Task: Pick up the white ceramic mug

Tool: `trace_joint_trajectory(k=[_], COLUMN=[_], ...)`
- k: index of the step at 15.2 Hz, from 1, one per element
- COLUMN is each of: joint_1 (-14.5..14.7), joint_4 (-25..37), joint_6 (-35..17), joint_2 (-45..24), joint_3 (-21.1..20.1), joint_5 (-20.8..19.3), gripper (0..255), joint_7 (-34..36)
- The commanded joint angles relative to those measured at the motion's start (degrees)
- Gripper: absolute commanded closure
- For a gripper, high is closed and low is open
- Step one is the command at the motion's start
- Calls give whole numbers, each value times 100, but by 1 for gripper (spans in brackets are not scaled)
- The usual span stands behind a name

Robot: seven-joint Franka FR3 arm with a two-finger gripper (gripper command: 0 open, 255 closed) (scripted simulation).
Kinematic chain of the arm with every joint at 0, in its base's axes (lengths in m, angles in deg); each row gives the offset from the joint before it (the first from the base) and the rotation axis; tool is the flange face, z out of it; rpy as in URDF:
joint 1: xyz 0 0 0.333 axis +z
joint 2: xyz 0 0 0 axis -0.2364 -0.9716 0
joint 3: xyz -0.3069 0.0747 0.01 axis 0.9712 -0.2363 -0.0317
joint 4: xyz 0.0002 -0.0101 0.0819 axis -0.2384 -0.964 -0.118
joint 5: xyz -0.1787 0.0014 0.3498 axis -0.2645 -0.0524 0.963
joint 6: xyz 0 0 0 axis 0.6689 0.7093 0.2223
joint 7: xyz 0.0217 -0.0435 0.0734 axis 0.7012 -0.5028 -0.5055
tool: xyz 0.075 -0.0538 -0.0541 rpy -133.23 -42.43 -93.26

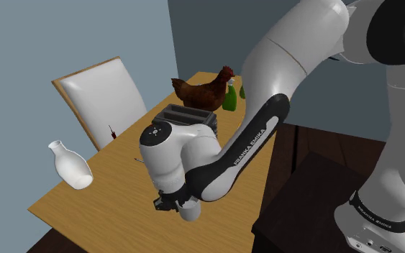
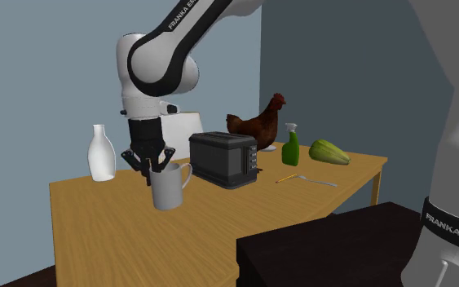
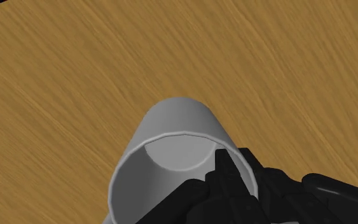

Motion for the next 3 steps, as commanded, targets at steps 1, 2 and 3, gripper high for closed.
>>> trace_joint_trajectory(k=[1,2,3], joint_1=[-37,-41,-40], joint_4=[15,15,16], joint_6=[111,119,119], joint_2=[107,116,116], joint_3=[-63,-68,-67], joint_5=[94,102,101], gripper=[255,255,255], joint_7=[-61,-67,-66])
